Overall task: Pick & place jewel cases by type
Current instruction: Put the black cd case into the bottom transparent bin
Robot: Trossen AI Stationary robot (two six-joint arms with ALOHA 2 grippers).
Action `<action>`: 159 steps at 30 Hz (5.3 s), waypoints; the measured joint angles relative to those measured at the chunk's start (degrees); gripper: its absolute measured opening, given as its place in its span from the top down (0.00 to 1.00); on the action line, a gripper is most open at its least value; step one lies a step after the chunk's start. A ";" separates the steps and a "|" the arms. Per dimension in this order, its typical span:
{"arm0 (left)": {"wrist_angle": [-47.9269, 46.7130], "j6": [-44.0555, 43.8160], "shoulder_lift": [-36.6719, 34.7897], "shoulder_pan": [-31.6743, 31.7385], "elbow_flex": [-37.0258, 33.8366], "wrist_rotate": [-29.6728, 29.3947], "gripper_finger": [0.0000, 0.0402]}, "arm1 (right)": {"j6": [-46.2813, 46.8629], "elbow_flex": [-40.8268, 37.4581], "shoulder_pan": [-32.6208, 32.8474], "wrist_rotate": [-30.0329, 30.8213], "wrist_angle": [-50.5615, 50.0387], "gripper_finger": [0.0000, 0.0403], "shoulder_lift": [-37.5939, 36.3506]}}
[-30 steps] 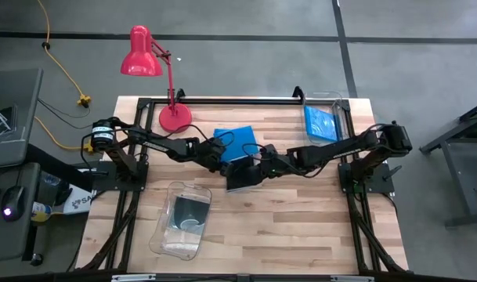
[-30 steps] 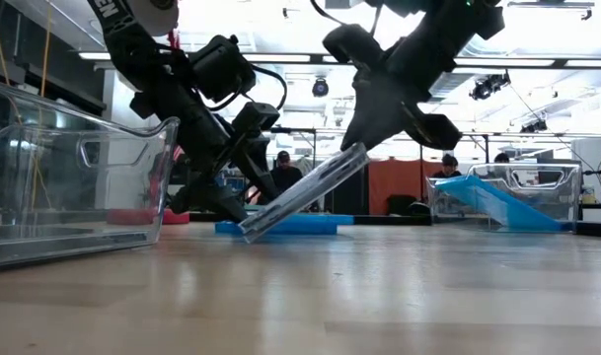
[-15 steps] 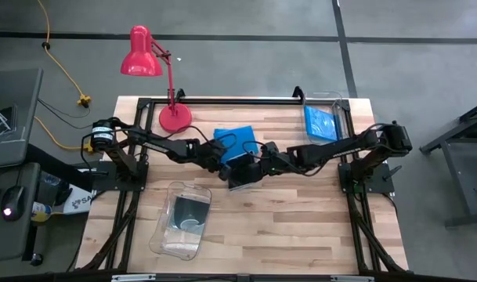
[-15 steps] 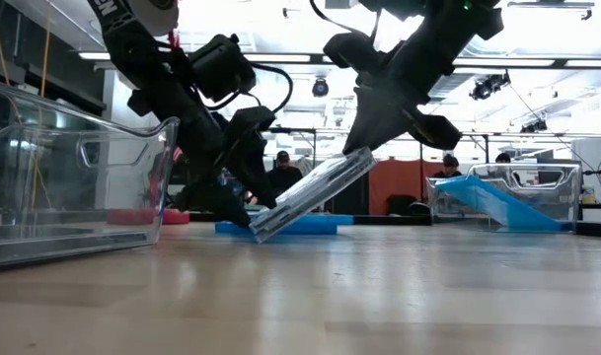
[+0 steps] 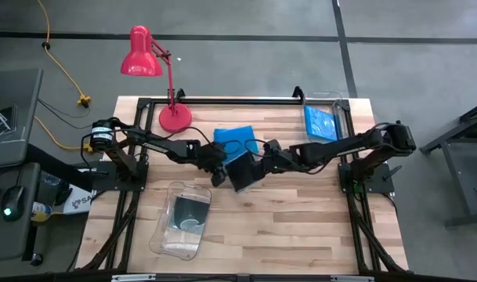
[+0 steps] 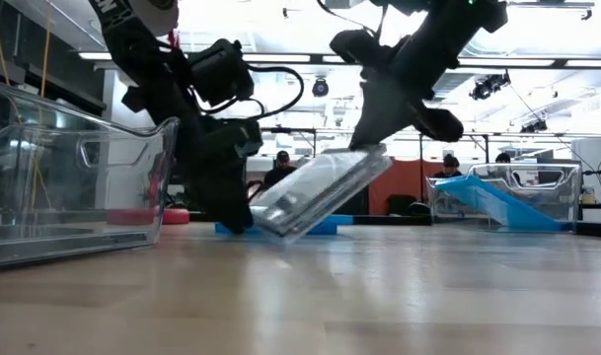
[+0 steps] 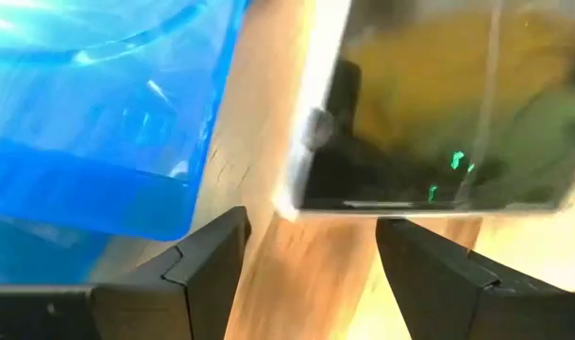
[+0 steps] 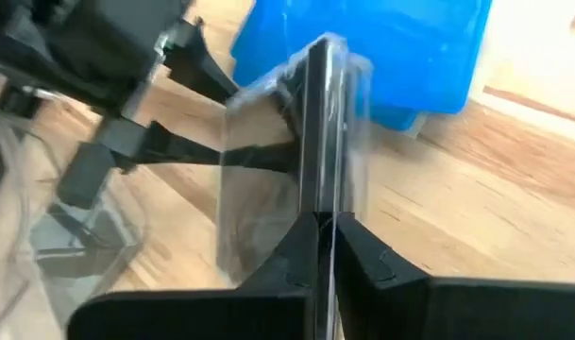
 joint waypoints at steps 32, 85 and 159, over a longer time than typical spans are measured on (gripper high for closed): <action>2.54 -0.37 0.20 -0.23 -0.40 1.83 0.41 | -2.19 0.02 -0.37 -2.28 -6.42 0.85 0.60; 6.99 -6.48 0.52 -0.31 -0.28 4.47 0.41 | 5.39 0.02 -0.11 -3.39 -7.45 0.44 9.37; 12.90 -3.63 4.72 -0.34 -0.27 8.19 0.41 | -1.99 -0.17 -2.54 -10.19 4.18 0.67 6.54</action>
